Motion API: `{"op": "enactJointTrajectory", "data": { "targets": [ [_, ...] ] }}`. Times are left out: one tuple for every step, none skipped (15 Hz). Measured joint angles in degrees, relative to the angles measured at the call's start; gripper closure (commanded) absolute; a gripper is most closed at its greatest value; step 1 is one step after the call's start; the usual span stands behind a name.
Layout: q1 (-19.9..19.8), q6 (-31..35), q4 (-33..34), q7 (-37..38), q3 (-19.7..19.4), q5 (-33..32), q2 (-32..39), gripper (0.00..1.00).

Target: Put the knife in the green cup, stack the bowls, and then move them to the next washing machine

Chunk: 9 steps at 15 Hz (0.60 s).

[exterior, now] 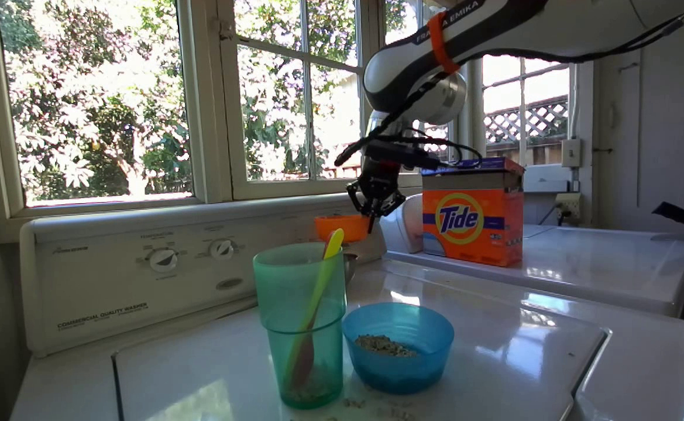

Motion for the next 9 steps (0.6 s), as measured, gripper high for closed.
{"op": "enactJointTrajectory", "data": {
  "targets": [
    [0.04,-0.02,-0.15,-0.91,1.13,0.52,-0.76,0.99],
    [0.11,-0.06,-0.35,-1.65,2.12,0.75,-1.44,0.99],
    [0.34,-0.08,-0.50,-2.01,2.80,0.77,-1.98,0.99],
    [0.65,-0.08,-0.53,-2.13,3.23,0.74,-2.21,0.99],
    [1.03,-0.09,-0.55,-2.14,3.38,0.65,-2.21,0.99],
    [1.38,-0.09,-0.66,-2.14,3.40,0.53,-2.11,0.96],
    [1.66,-0.15,-0.78,-2.14,3.42,0.51,-1.92,0.96],
    [1.83,-0.16,-0.87,-2.13,3.42,0.51,-1.72,0.96],
    [1.90,-0.17,-0.90,-2.13,3.42,0.51,-1.57,0.96]
  ]
}}
